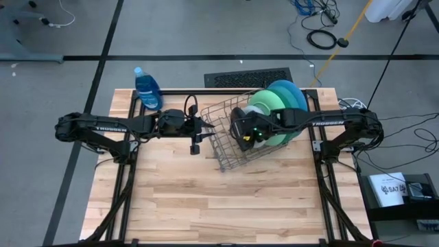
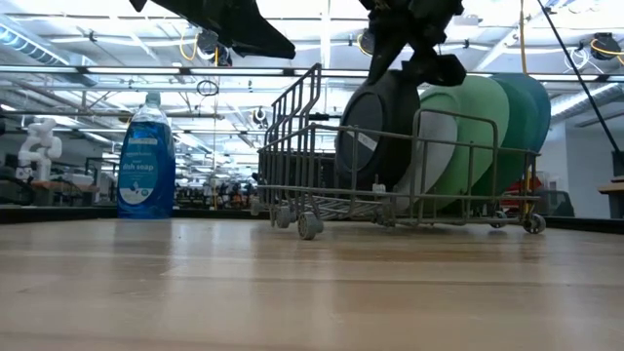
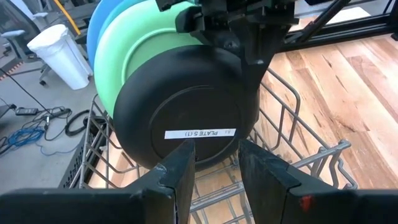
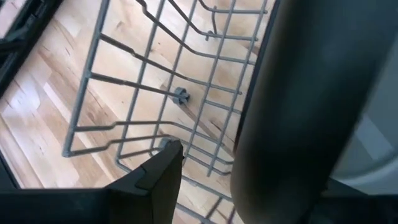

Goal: Sort dishes
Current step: Put the black plate into the dish rack

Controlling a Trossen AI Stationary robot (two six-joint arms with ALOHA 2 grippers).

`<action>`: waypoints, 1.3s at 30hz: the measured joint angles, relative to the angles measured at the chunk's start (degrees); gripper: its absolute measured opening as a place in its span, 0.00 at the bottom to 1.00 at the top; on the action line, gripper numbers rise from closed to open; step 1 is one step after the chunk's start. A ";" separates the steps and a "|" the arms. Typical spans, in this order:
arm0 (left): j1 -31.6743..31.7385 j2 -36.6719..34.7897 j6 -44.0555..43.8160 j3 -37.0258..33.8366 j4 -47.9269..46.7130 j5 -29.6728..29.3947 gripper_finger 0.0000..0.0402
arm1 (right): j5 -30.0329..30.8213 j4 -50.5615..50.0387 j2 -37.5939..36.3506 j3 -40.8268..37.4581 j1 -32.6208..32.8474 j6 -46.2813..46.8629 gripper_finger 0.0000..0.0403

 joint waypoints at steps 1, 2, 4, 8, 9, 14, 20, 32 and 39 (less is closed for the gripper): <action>0.01 0.00 0.00 0.00 -0.02 0.00 0.32 | -0.02 -1.02 0.00 0.44 0.00 -0.18 0.47; 0.02 0.00 0.00 0.00 -0.02 0.00 0.32 | 0.00 -1.93 0.00 0.91 0.00 -0.32 0.47; 0.00 0.00 0.00 0.00 -0.02 0.01 0.32 | -0.02 -3.48 -0.04 1.42 0.02 -0.43 0.47; 0.01 0.00 0.00 0.00 -0.01 0.02 0.32 | 0.02 -6.97 -0.04 2.98 0.38 -0.88 0.47; 0.02 0.00 0.00 0.00 -0.02 0.02 0.32 | 0.03 -7.88 -0.04 3.50 0.39 -0.97 0.47; 0.02 0.00 0.02 0.00 -0.02 0.02 0.32 | 1.68 -13.43 -0.04 6.50 0.39 -1.33 0.47; 0.00 0.00 0.02 0.00 -0.02 0.03 0.32 | 3.22 -18.14 -0.04 9.60 0.39 -1.94 0.47; 0.02 0.00 0.02 0.00 -0.02 0.04 0.32 | 13.47 -18.64 -0.05 15.66 0.77 -9.95 0.43; 0.00 0.00 0.00 0.00 0.09 0.04 0.32 | 13.43 -18.89 5.48 15.59 0.63 -13.75 0.11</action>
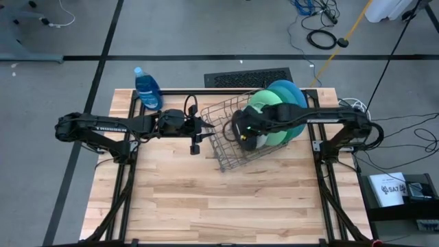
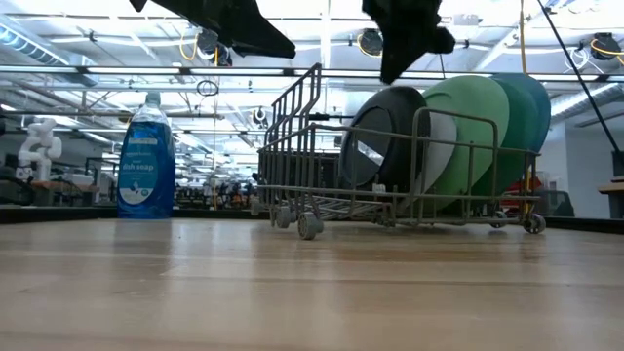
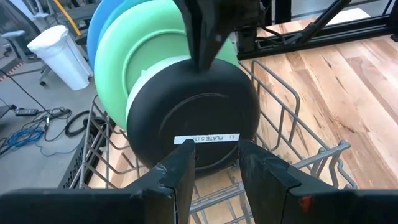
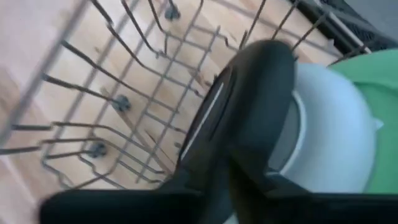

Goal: Sort dishes
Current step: Put the black plate into the dish rack, then return to Home Position

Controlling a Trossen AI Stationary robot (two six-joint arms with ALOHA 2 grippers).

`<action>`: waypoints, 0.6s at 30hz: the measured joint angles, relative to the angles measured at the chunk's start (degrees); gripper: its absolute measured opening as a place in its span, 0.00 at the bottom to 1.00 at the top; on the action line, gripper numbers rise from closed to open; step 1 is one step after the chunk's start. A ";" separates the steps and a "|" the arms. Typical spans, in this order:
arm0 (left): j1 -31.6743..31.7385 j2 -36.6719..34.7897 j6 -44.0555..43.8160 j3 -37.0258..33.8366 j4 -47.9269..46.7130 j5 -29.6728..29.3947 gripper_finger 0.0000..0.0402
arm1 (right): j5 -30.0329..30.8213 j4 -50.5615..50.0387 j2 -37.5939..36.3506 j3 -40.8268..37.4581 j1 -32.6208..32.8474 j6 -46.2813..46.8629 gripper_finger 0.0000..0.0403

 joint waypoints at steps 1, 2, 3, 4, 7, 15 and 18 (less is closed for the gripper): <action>0.01 0.00 -0.01 0.00 0.06 0.00 0.32 | -0.02 -0.39 0.96 0.00 -0.06 0.04 0.06; 0.02 0.00 0.00 0.00 0.01 0.00 0.32 | 0.05 -0.98 1.93 0.01 -0.22 0.31 0.03; 0.01 0.00 -0.01 0.00 0.00 0.00 0.32 | 0.22 -1.90 2.75 0.02 -0.35 1.03 0.02; 0.00 0.00 -0.02 0.00 -0.01 0.00 0.32 | 0.28 -3.27 3.69 0.02 -0.61 2.00 0.03; 0.02 0.00 -0.26 0.00 -0.07 0.00 0.32 | 3.74 -7.89 5.83 -0.09 -0.83 4.67 0.02; 0.02 0.00 -0.10 0.00 -0.34 -0.05 0.32 | 11.41 -6.05 3.30 -0.11 1.98 2.59 0.00; 0.00 -0.23 0.81 0.00 -0.87 -2.41 0.32 | 14.62 -1.80 -0.24 -0.02 4.81 -1.89 0.00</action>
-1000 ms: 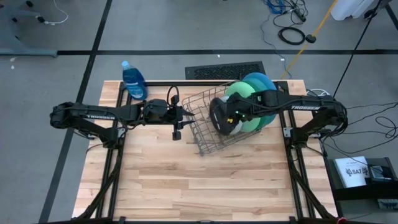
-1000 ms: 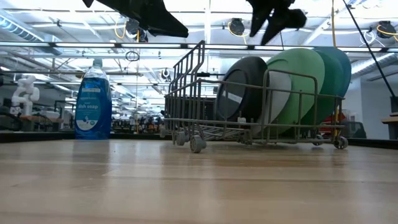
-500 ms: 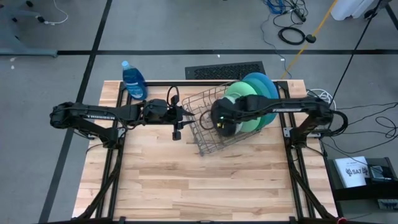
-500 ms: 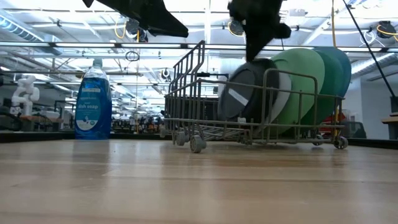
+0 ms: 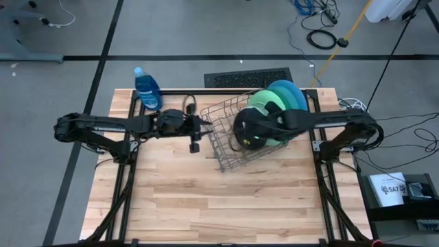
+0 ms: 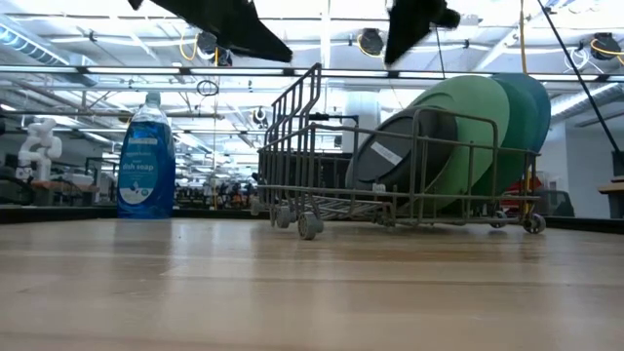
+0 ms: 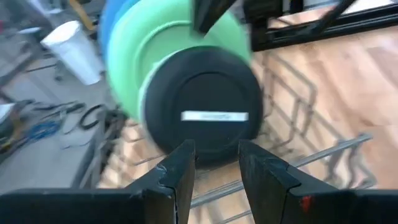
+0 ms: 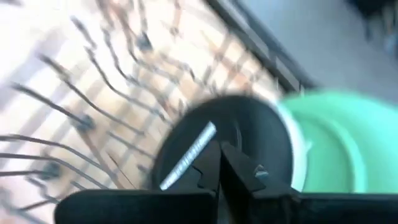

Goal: Sort dishes
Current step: Return to Home Position

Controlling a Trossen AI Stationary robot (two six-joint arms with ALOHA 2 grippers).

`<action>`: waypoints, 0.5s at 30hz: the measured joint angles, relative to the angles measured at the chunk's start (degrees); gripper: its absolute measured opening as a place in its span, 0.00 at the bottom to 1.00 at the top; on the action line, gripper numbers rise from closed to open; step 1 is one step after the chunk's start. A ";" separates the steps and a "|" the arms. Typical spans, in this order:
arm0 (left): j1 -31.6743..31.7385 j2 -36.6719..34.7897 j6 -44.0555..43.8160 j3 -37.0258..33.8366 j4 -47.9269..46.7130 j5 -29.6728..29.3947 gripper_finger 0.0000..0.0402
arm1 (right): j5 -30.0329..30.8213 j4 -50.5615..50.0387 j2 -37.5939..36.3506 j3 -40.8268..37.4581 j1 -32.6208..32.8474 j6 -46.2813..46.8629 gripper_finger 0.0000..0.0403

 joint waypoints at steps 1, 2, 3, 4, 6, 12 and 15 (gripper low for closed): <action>0.00 -0.89 -0.02 -0.06 -0.53 -1.24 0.32 | 1.26 1.17 -1.34 0.00 1.21 -1.53 0.00; 0.02 -2.31 -0.31 -0.17 -0.99 -2.24 0.32 | 2.90 2.34 -2.85 0.00 2.54 -3.12 0.00; 0.03 -3.95 -0.81 -0.22 -0.50 -2.80 0.32 | 4.26 3.26 -4.61 0.00 4.04 -4.90 0.00; 0.07 -6.20 -1.01 -0.65 0.17 -2.88 0.32 | 5.11 4.72 -6.43 -0.29 5.59 -7.12 0.00; 0.04 -11.11 -1.07 -2.77 0.26 -2.93 0.32 | 6.11 10.00 -10.63 -2.38 8.50 -12.89 0.00; 0.61 -29.20 -2.88 -20.61 15.49 -2.82 0.32 | -1.89 40.48 -27.89 -26.34 14.43 -31.50 0.00; 0.83 -38.47 -8.23 -31.45 21.21 -1.74 0.32 | -5.61 55.67 -39.01 -43.30 15.64 -34.86 0.00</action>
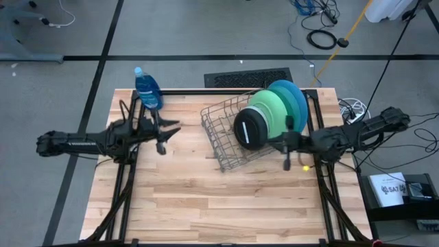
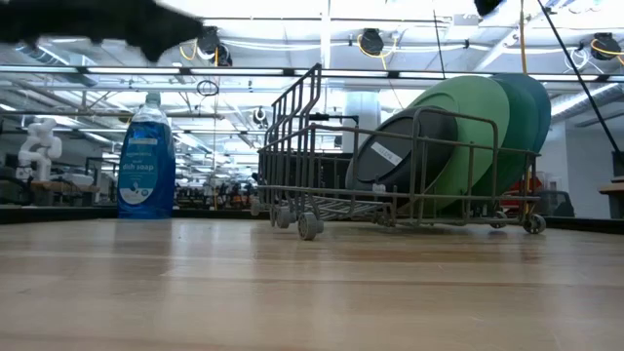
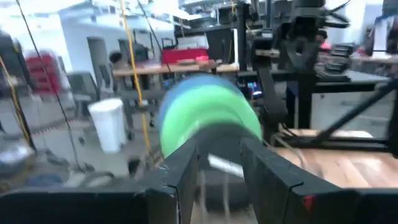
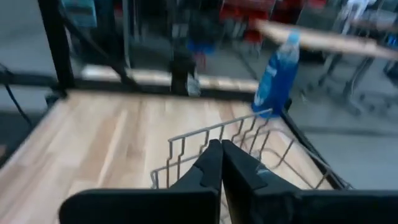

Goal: Sort dishes
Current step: Return to Home Position

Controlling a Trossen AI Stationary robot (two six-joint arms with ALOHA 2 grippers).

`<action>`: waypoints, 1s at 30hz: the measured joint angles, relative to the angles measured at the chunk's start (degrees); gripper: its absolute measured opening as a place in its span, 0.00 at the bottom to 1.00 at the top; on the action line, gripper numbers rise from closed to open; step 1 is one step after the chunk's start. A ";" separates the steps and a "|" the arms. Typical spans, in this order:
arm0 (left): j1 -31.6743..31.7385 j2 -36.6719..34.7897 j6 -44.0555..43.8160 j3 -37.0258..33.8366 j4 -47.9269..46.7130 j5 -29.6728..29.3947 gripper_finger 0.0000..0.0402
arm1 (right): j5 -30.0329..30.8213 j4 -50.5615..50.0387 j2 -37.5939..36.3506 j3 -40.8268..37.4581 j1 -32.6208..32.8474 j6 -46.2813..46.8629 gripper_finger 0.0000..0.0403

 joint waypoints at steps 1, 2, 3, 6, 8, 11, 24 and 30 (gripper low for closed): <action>-0.25 -2.47 -1.72 -3.14 0.44 0.04 0.32 | -0.09 4.35 -3.85 -4.88 0.24 -0.78 0.00; -0.64 -4.48 -3.04 -5.94 0.57 0.01 0.32 | -0.23 8.07 -7.45 -9.37 0.42 -1.49 0.00; -1.04 -6.14 -3.78 -8.32 0.83 -0.21 0.32 | -0.23 9.96 -11.03 -13.27 0.47 -2.08 0.00; -1.78 -9.45 -4.41 -13.88 2.83 -2.42 0.32 | -0.30 10.95 -21.41 -23.40 0.45 -2.29 0.00; -1.75 -11.00 -3.69 -16.38 4.27 -2.95 0.32 | -0.45 10.91 -28.03 -28.97 0.45 -1.88 0.00; -1.53 -12.65 -2.29 -18.87 4.56 -3.89 0.32 | -1.92 11.48 -37.68 -35.24 0.40 -1.85 0.00; -0.83 -14.44 -0.71 -19.52 -5.76 0.27 0.08 | -13.44 12.26 -51.26 -45.90 -0.34 -3.71 0.00; -0.83 -14.47 -0.48 -19.57 -8.71 3.77 0.03 | -14.80 12.09 -51.19 -45.90 -1.06 -2.67 0.00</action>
